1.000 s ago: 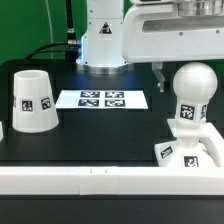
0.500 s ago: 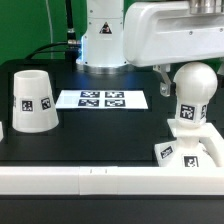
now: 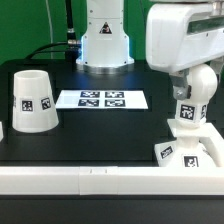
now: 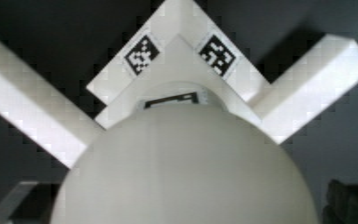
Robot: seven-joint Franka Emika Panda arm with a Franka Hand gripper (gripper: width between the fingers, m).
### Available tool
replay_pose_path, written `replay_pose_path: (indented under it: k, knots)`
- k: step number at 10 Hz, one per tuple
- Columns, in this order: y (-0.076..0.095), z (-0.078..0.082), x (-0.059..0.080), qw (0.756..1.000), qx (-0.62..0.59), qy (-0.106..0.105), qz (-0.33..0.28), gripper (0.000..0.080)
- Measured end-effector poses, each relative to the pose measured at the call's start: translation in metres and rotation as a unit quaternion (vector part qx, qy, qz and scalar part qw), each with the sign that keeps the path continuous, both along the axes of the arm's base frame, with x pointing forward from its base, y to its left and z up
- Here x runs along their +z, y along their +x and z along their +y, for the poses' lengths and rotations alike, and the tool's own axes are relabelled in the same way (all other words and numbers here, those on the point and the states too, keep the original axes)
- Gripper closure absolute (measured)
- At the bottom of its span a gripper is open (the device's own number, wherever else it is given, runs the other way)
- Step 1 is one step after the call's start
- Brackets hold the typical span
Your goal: Assemble lamp
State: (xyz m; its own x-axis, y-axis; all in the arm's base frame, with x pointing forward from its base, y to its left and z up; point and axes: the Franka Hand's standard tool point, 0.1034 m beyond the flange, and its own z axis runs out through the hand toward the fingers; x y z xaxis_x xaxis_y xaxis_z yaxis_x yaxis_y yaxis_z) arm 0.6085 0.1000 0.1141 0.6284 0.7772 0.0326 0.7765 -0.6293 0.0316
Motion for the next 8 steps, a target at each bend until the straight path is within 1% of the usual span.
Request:
replay_pose_path:
  k: [2, 4, 5, 6, 8]
  knots:
    - [0.0013, -0.0003, 0.0014, 0.998, 0.059, -0.005, -0.004, 0.0101]
    - [0.0023, -0.0041, 0.0008, 0.993, 0.114, -0.008, -0.005, 0.0101]
    - [0.0019, -0.0055, -0.0004, 0.994, 0.113, -0.007, -0.003, 0.0101]
    - [0.0018, -0.0058, -0.0006, 0.994, 0.109, -0.007, -0.003, 0.0224]
    - [0.0018, -0.0058, -0.0007, 0.995, 0.103, -0.007, -0.003, 0.0223]
